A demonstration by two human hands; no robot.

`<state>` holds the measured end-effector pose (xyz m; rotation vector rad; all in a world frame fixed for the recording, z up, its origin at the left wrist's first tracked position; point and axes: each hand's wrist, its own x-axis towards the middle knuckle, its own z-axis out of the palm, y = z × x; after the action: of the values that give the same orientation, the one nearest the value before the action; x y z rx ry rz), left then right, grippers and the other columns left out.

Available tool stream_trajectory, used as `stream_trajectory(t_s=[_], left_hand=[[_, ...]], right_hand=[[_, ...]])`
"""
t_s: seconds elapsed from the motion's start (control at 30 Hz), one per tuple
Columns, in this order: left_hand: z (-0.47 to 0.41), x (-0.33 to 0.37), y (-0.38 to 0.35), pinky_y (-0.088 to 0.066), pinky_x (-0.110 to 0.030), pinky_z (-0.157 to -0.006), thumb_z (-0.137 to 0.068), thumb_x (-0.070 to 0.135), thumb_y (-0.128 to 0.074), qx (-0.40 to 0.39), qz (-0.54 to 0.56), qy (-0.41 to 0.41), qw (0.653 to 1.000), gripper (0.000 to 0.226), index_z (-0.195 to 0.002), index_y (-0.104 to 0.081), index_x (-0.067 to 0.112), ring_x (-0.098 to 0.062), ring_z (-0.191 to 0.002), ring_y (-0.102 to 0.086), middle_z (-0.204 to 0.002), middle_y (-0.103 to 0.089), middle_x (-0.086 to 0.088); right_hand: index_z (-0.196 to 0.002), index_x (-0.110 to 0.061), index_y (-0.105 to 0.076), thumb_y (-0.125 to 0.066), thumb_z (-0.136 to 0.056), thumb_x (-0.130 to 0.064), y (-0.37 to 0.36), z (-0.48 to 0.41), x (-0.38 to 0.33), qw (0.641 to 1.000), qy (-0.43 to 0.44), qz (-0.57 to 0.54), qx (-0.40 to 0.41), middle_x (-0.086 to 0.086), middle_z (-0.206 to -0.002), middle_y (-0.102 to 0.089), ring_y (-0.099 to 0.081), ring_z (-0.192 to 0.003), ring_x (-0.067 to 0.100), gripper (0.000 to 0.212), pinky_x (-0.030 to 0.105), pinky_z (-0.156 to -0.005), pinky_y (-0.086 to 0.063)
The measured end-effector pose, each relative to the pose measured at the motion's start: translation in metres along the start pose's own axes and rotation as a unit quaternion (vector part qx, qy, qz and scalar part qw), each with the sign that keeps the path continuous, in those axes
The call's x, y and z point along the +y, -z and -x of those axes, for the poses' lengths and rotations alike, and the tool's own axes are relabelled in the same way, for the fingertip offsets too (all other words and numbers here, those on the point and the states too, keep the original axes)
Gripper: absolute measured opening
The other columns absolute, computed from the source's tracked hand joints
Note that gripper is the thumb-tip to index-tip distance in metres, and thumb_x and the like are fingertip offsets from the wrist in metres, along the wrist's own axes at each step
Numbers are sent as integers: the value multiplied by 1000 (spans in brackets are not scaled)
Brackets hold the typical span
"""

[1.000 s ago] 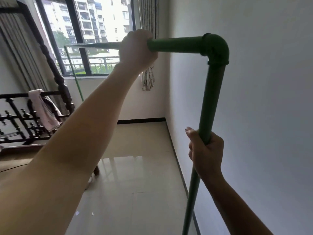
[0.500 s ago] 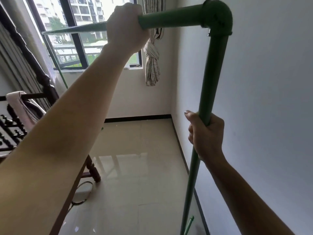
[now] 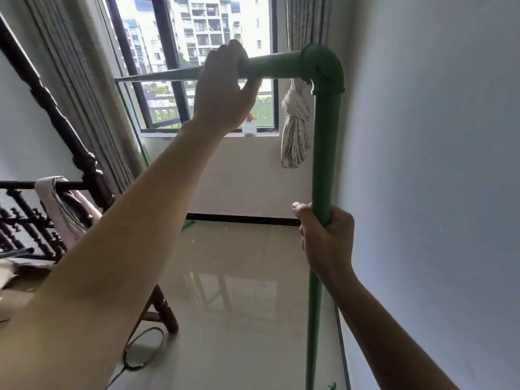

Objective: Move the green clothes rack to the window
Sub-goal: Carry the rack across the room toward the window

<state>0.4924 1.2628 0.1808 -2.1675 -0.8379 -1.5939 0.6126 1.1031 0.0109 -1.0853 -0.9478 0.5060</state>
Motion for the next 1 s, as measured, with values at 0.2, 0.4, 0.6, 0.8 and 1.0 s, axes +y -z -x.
stream_trajectory(t_s=[0.2, 0.4, 0.6, 0.8, 1.0], left_hand=[[-27, -48, -71, -29, -26, -67, -89, 13, -52, -18, -56, 17, 998, 10, -87, -54, 4, -18, -74, -41, -75, -47, -1], [-63, -116, -127, -30, -28, -67, -86, 18, -50, 44, -62, 16, 997, 17, -80, -57, 4, -19, -68, -42, -68, -47, -2], [-108, -202, -174, -20, -24, -50, -89, 23, -51, 56, -81, -11, 995, 25, -74, -59, 5, -19, -60, -42, -60, -49, -6], [-132, -273, -236, -30, -30, -59, -95, 29, -50, 68, -114, -4, 991, 28, -78, -59, 9, -18, -63, -44, -64, -53, -3], [-155, -323, -299, -34, -31, -64, -93, 23, -52, 47, -153, 15, 987, 18, -85, -57, 7, -20, -71, -45, -73, -54, -4]], right_hand=[[-65, 10, -36, -69, -76, -34, -13, -80, 46, 999, -17, -25, -24, 13, -55, -33, -32, -49, 25, 56, 35, -49, -30], [-54, -15, -39, -70, -80, -26, -49, -160, 73, 999, -3, -32, -37, 2, -49, -34, -29, -43, 19, 42, 28, -46, -29], [-56, -14, -44, -69, -88, -7, -104, -247, 100, 998, -7, -60, -35, -2, -44, -37, -31, -35, 11, 41, 22, -40, -30], [-58, -14, -41, -64, -90, -2, -145, -327, 139, 995, -28, -79, -50, -2, -44, -33, -27, -35, 11, 41, 23, -40, -24], [-56, -17, -44, -69, -83, -7, -165, -414, 184, 986, -46, -126, -97, -4, -44, -33, -25, -35, 10, 38, 21, -40, -22]])
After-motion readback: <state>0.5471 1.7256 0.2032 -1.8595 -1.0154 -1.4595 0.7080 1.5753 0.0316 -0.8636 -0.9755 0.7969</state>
